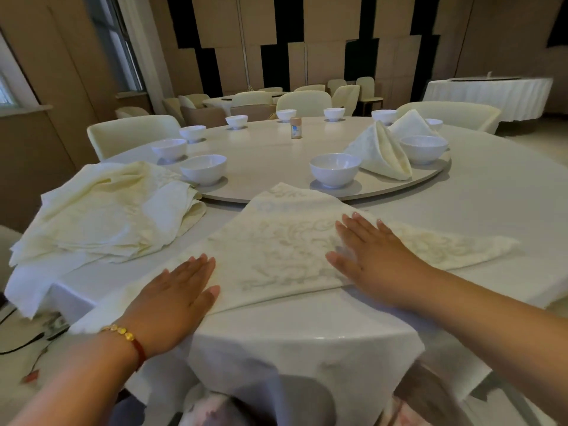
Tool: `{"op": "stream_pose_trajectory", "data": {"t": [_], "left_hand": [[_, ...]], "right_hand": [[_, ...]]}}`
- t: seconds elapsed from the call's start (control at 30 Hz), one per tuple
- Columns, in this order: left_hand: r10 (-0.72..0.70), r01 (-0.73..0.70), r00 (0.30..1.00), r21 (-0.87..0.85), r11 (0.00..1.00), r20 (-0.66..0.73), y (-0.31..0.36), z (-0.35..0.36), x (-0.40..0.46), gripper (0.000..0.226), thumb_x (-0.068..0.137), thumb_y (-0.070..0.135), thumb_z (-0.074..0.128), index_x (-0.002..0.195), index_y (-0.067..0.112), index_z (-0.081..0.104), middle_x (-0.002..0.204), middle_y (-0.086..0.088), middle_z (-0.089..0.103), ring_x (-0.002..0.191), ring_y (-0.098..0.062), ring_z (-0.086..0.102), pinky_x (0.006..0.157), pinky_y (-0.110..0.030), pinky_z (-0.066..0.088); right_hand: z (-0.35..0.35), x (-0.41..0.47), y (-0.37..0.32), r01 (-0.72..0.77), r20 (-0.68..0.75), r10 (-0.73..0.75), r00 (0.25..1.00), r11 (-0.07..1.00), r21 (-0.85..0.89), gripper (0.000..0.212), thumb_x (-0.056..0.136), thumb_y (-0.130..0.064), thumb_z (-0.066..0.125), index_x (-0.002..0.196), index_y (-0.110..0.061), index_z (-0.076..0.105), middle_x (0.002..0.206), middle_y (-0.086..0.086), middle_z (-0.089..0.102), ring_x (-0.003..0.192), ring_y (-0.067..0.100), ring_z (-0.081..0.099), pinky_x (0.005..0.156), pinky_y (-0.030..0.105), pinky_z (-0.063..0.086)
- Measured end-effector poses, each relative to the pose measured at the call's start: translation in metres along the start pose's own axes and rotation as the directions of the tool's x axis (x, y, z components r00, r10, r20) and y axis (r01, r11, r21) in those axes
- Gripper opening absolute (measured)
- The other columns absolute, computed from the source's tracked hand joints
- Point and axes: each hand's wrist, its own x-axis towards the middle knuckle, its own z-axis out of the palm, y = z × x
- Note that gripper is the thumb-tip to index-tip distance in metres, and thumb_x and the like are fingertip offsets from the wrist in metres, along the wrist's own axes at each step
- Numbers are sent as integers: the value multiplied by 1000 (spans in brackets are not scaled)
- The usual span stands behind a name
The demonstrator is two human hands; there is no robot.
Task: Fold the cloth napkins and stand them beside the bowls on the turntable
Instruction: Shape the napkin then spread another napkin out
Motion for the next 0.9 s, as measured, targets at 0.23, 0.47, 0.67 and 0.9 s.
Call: {"op": "stream_pose_trajectory", "data": {"t": [0.23,0.47,0.67,0.9], "left_hand": [[76,-91,977,-64,994,-200,-11,8,-8,88,73,80,-5,149,41,16,152,25,10,140,6,8,109,-15,-4],[273,-353,912,-244,903,-306,-61,11,-33,51,88,73,30,131,49,44,140,29,42,133,13,30,113,-16,21],[263,-328,925,-232,916,-274,-94,4,-51,63,76,64,60,133,60,35,140,38,35,132,10,35,114,-14,18],[12,-109,957,-323,940,-288,-117,-44,-57,20,84,20,68,91,38,72,98,24,69,100,7,60,97,-24,46]], "right_hand": [[18,-6,-107,489,139,-509,850,859,154,84,85,-70,14,155,-24,5,161,-10,-5,145,1,-9,119,26,-7],[23,-7,-106,507,159,-511,845,859,73,93,72,-76,-3,154,-31,-4,158,-17,-15,141,-5,-19,117,23,-12],[25,-6,-106,494,147,-500,853,866,74,86,76,-75,1,153,-36,-5,156,-21,-17,140,-9,-20,115,19,-13],[16,-7,-124,409,-10,-411,912,904,122,72,81,-75,18,135,-34,43,133,-16,50,123,9,47,104,28,38]]}}
